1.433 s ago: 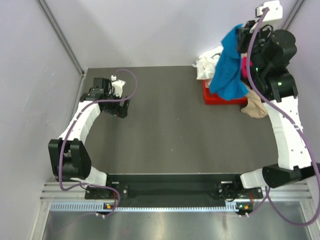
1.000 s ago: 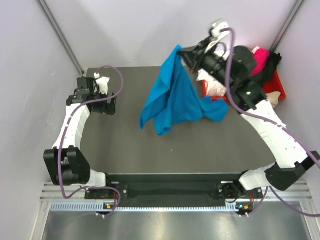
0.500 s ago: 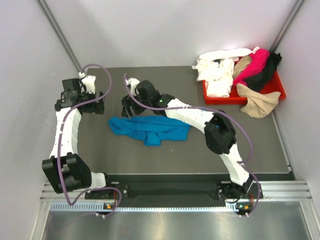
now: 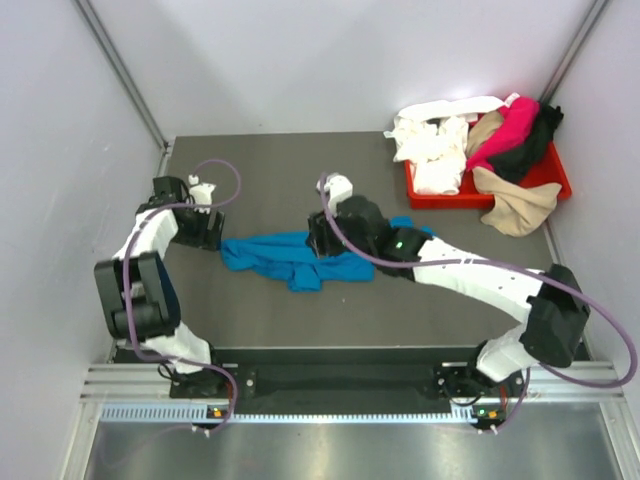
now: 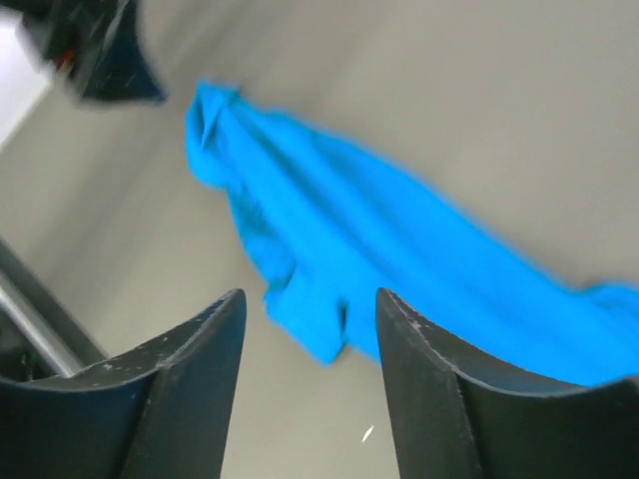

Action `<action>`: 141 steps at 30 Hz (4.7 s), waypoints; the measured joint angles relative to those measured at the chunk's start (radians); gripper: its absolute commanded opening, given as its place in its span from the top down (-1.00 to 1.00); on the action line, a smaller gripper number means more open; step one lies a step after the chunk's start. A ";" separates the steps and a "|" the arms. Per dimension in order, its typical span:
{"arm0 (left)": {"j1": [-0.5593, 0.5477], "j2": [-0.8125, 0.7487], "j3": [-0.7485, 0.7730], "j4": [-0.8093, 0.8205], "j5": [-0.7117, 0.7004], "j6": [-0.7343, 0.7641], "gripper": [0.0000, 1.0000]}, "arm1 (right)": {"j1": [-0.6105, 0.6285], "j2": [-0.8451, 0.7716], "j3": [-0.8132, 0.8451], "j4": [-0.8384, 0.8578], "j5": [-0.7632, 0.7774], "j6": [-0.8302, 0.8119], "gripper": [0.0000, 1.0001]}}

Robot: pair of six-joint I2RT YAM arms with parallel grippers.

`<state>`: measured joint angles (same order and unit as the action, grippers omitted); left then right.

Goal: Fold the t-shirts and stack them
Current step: Flatten the tshirt out

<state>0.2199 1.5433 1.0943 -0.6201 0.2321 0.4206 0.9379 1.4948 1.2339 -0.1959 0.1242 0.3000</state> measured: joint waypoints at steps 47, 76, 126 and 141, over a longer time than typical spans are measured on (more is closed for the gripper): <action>-0.026 -0.198 0.456 -0.155 -0.110 -0.097 1.00 | 0.049 -0.196 0.227 -0.176 0.409 -0.174 1.00; -0.035 -0.024 0.897 -0.248 -0.196 -0.066 1.00 | -0.335 0.165 0.977 -0.508 0.175 -0.335 1.00; 0.126 -0.426 -0.402 -0.095 -0.137 0.566 -0.88 | 0.108 -0.126 -0.325 -0.241 0.065 0.219 -0.65; 0.201 -0.339 -0.448 0.010 -0.071 0.658 -0.71 | -0.200 -0.084 -0.489 -0.120 0.028 0.234 -0.28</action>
<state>0.4206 1.2041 0.6464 -0.6102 0.1612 1.0790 0.7383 1.4113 0.7444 -0.3157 0.1520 0.5339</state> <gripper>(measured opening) 0.868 0.685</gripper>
